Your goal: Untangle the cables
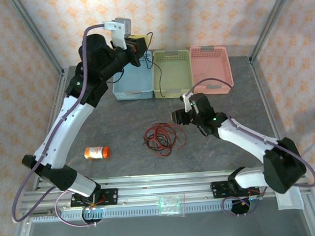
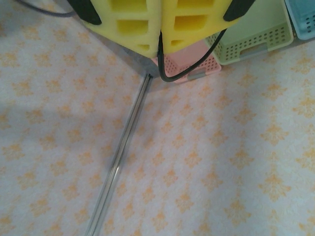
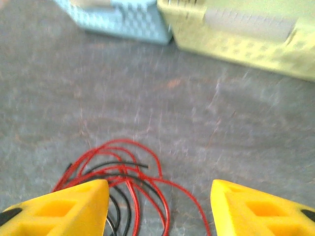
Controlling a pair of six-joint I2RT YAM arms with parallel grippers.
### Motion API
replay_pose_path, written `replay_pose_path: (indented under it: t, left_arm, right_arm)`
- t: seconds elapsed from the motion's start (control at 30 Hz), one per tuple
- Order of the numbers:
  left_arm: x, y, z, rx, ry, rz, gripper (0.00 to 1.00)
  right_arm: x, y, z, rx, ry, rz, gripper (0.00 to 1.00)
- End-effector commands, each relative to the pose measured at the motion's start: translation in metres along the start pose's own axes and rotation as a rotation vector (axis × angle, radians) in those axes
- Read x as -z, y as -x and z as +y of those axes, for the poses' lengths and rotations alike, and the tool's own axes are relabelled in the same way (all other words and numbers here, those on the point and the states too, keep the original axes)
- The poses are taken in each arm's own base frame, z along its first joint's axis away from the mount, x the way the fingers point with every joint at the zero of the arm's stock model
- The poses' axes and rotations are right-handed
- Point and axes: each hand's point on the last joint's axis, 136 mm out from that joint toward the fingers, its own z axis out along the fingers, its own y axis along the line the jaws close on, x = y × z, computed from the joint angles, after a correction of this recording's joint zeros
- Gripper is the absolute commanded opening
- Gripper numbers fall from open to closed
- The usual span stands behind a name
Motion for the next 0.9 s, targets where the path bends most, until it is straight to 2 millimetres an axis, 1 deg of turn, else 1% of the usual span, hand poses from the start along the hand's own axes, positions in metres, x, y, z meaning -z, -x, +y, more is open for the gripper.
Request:
replay_pose_path:
  t: [0.0,0.03,0.07,0.1,0.13,0.23,0.37,0.4,0.43,0.47,0.5,0.8,0.87]
  left_arm:
    - [-0.02,0.003,0.001,-0.017,-0.044,-0.026,0.0]
    - [-0.026,0.0,0.004,-0.012,-0.043,-0.029,0.0]
    - [-0.033,-0.003,0.007,-0.008,-0.042,-0.031,0.0]
    - [-0.042,-0.007,0.012,-0.002,-0.036,-0.036,0.0]
    - [-0.047,-0.008,0.015,0.002,-0.033,-0.044,0.0]
    - [-0.073,-0.02,0.03,0.025,-0.011,-0.042,0.0]
    - [-0.105,-0.037,0.045,0.041,0.011,-0.032,0.0]
    - [-0.113,-0.042,0.051,0.046,0.018,-0.03,0.0]
    - [-0.117,-0.042,0.053,0.051,0.023,-0.038,0.0]
    - [-0.131,-0.057,0.063,0.065,0.033,-0.021,0.0]
    - [-0.138,-0.061,0.066,0.077,0.033,-0.029,0.0]
    - [-0.19,-0.076,0.105,0.136,0.067,-0.102,0.0]
    - [-0.2,-0.079,0.114,0.141,0.074,-0.114,0.0]
  right_arm:
    - [0.025,0.04,-0.015,-0.087,-0.088,-0.183,0.57]
    - [0.026,0.042,-0.019,-0.114,-0.104,-0.199,0.57]
    - [0.037,0.053,-0.023,-0.147,-0.118,-0.25,0.57]
    - [0.042,0.058,-0.029,-0.181,-0.142,-0.274,0.56]
    - [0.045,0.06,-0.033,-0.204,-0.159,-0.288,0.55]
    - [0.055,0.066,-0.041,-0.244,-0.189,-0.338,0.54]
    - [0.067,0.068,-0.049,-0.279,-0.232,-0.37,0.54]
    - [0.07,0.069,-0.05,-0.29,-0.231,-0.388,0.54]
    - [0.073,0.07,-0.05,-0.301,-0.227,-0.404,0.54]
    - [0.076,0.071,-0.05,-0.316,-0.221,-0.422,0.54]
    - [0.078,0.072,-0.049,-0.329,-0.213,-0.434,0.54]
    - [0.083,0.069,-0.038,-0.402,-0.116,-0.458,0.53]
    - [0.082,0.065,-0.037,-0.416,-0.105,-0.443,0.53]
